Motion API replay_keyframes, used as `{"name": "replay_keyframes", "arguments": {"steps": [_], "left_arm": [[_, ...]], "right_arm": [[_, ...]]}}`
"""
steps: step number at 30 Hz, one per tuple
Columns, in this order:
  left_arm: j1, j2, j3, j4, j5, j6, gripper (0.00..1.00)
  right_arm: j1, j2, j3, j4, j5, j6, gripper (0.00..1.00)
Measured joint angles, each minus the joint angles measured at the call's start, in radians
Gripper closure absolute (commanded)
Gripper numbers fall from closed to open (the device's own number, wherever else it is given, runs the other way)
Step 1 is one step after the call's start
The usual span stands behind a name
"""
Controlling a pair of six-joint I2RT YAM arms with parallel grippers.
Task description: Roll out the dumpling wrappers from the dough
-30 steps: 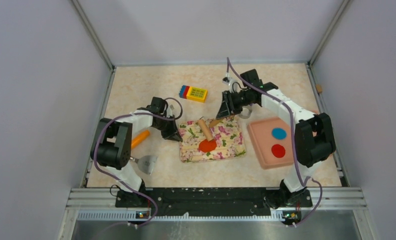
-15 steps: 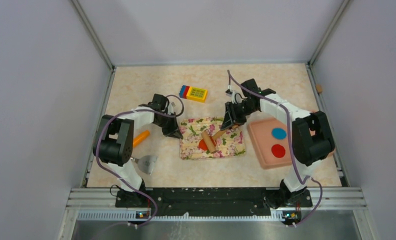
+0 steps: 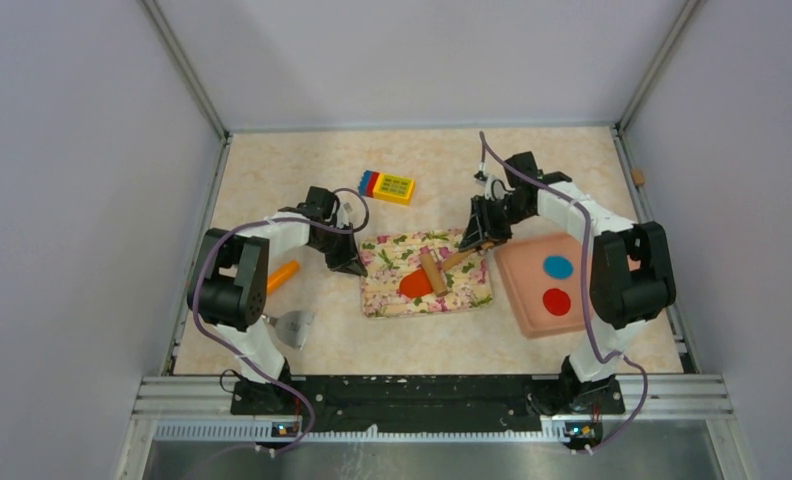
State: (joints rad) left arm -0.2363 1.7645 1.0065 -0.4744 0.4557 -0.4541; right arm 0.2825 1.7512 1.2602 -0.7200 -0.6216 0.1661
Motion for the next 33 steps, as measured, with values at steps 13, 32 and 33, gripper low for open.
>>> {"name": "replay_keyframes", "arguments": {"steps": [13,32,33], "left_arm": [[0.000,0.001,0.003,-0.004,-0.001,0.002,1.00],[0.008,0.013,0.024,-0.003,0.001,0.036,1.00],[0.009,0.014,0.027,0.000,0.000,0.039,1.00]], "right_arm": [[-0.048,-0.033,0.005,0.015,0.074,-0.029,1.00],[0.527,-0.332,0.172,-0.152,0.243,-1.022,1.00],[0.570,-0.366,0.130,-0.162,0.260,-1.100,1.00]]}}
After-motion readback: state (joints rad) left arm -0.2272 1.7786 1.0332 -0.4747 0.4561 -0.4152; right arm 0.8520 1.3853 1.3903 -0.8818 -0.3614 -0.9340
